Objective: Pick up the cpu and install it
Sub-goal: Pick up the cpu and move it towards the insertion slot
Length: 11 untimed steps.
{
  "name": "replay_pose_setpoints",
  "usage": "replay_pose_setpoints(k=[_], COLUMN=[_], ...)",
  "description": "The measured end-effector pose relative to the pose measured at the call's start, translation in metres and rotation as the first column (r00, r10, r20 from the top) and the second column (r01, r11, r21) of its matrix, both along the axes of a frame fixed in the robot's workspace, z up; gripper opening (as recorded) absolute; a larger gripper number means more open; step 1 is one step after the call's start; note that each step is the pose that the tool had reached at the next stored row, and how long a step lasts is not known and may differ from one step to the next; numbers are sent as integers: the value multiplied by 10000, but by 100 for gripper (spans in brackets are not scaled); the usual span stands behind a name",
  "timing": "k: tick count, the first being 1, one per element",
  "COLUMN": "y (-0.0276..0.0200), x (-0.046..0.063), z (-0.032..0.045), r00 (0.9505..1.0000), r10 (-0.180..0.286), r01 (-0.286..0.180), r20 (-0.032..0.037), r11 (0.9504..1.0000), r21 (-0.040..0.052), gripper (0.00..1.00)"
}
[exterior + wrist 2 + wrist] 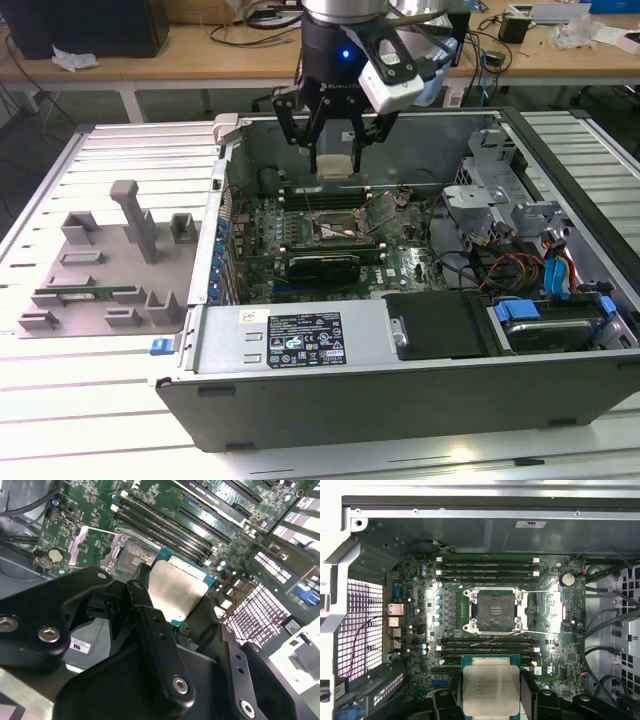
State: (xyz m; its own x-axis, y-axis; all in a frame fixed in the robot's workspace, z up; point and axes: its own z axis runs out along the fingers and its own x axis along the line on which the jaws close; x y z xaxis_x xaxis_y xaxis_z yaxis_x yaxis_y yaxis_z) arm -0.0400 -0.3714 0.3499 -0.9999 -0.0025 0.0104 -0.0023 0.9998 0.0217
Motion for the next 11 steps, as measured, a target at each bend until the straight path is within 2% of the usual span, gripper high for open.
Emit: replay_pose_setpoints(k=[4,6,11], y=[7,33,69], x=[1,1,2], z=[-103,-180,-291], r00=[10000,10000,10000], r10=[2,0,2], r01=[-2,0,-2], r20=[1,1,0], r11=[10000,10000,10000], r21=[2,1,1], gripper=[55,55,55])
